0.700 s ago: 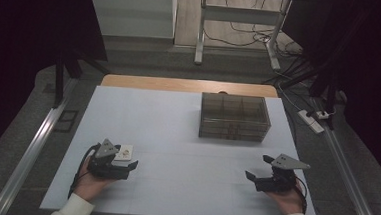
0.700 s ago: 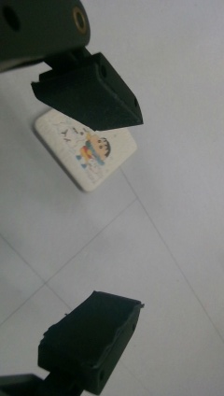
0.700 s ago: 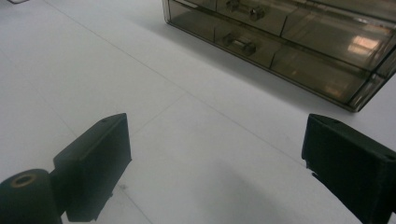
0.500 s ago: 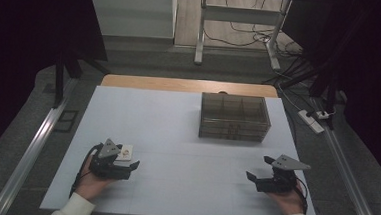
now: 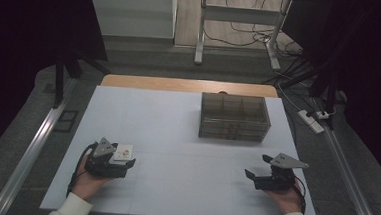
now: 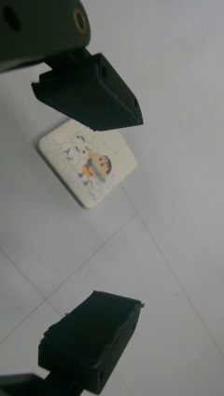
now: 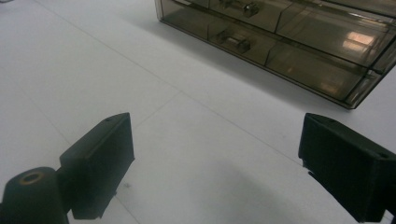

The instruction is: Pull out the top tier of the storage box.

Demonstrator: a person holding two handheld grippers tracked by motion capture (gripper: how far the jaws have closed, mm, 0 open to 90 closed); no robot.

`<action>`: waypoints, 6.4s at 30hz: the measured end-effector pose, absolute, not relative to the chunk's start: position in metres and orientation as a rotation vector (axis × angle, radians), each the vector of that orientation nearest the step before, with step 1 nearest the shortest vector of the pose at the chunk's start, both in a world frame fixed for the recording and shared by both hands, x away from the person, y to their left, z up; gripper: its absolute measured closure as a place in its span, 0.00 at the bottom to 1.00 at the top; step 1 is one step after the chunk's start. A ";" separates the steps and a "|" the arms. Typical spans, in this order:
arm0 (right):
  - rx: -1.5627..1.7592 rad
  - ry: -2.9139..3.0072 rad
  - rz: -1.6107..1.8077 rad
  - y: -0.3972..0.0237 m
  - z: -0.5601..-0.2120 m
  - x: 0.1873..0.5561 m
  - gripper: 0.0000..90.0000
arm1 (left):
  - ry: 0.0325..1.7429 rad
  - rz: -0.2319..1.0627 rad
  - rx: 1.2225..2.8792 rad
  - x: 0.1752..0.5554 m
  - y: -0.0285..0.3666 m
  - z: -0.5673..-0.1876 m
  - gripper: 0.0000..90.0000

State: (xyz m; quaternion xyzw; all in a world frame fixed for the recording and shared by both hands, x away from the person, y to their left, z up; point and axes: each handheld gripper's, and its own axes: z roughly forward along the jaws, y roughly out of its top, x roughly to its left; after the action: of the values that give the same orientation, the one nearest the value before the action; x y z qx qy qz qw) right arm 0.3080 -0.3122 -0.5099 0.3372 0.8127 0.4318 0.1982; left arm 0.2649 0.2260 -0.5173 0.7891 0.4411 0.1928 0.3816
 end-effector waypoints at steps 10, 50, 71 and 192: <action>0.933 2.268 1.206 -0.311 -0.509 0.307 0.13 | 1.098 0.484 2.037 0.262 0.220 -0.517 0.14; 0.891 2.247 1.229 -0.281 -0.505 0.300 0.14 | 1.109 0.482 2.053 0.264 0.218 -0.521 0.14; 0.818 2.295 1.180 -0.254 -0.511 0.298 0.15 | 1.110 0.471 2.063 0.264 0.215 -0.523 0.14; 0.508 2.085 0.768 -0.241 -0.504 0.310 0.20 | 1.121 0.484 2.104 0.269 0.209 -0.530 0.13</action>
State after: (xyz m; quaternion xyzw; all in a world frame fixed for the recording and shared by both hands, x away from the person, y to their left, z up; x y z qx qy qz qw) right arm 0.3099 -0.2408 -0.5038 0.2026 0.8310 0.3060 0.4180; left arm 0.2687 0.2091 -0.5298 0.8111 0.4322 0.1866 0.3470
